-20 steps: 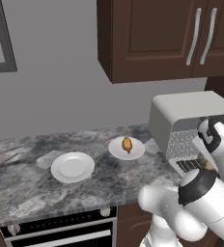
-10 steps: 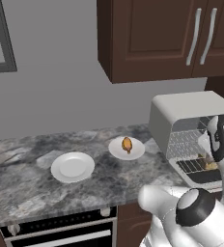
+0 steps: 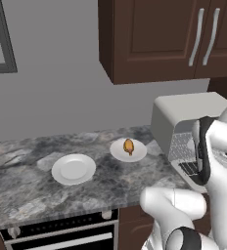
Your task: Open the toaster oven door. Place the baguette on the bottom rack in the toaster oven and place the chicken drumstick on the top rack.
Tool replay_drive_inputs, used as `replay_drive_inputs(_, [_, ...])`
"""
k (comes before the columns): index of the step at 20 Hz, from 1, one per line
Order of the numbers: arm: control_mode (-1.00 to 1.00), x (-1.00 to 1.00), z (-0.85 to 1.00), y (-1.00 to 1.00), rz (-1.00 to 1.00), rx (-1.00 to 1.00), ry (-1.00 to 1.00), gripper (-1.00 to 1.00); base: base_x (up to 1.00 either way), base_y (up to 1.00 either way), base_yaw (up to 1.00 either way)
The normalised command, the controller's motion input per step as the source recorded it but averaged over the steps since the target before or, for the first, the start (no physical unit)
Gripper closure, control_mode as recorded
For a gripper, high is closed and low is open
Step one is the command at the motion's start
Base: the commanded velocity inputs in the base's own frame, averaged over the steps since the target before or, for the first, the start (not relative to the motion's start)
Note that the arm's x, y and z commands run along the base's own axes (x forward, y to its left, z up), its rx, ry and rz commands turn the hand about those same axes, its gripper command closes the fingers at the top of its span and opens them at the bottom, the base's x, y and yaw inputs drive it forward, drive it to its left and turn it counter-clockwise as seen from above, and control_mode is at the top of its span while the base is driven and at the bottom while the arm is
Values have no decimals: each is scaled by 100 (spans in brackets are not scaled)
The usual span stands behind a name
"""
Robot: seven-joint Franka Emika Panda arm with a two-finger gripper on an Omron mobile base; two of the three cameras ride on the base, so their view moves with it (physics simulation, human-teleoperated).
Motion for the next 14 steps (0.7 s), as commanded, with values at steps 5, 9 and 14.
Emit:
replay_drive_inputs(5, [-100, 5, 21, 73, 27, -10, -2, -100, 0, 0, 0])
replay_drive_inputs(9, [-100, 9, 25, 75, 20, -9, 0, -100, 0, 0, 0])
replay_drive_inputs(14, [-100, 32, 13, 55, 23, -4, -3, -100, 0, 0, 0])
